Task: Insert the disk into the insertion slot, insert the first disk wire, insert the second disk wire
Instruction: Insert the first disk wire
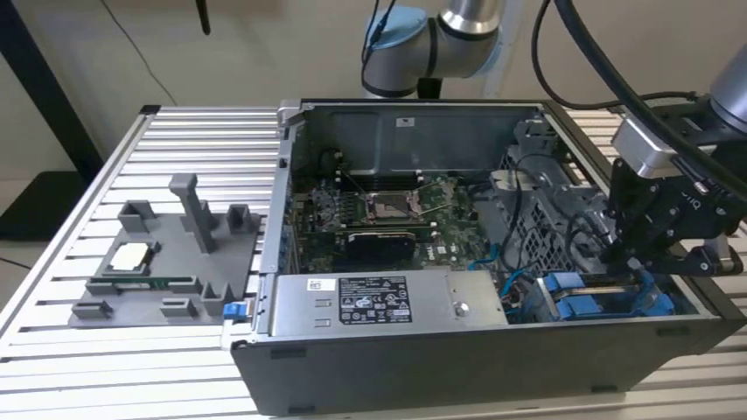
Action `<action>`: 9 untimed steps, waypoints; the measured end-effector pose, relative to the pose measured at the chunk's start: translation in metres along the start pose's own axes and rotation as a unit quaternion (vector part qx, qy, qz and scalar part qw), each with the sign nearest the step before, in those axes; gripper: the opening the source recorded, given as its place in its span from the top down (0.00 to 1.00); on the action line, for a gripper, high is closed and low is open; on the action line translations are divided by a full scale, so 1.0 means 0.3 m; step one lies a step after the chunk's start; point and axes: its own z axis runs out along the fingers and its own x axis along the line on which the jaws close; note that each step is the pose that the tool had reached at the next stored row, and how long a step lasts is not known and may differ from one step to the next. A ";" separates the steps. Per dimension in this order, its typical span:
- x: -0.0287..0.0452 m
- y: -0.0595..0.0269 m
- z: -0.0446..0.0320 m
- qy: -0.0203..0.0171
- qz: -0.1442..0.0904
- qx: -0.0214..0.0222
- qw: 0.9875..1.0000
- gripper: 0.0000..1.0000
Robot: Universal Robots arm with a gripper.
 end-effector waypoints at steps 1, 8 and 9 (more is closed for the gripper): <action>0.000 0.000 0.002 0.000 0.000 0.002 1.000 0.81; 0.000 -0.001 0.012 0.000 -0.001 0.010 1.000 0.81; 0.000 -0.001 0.013 0.000 -0.001 0.010 1.000 0.81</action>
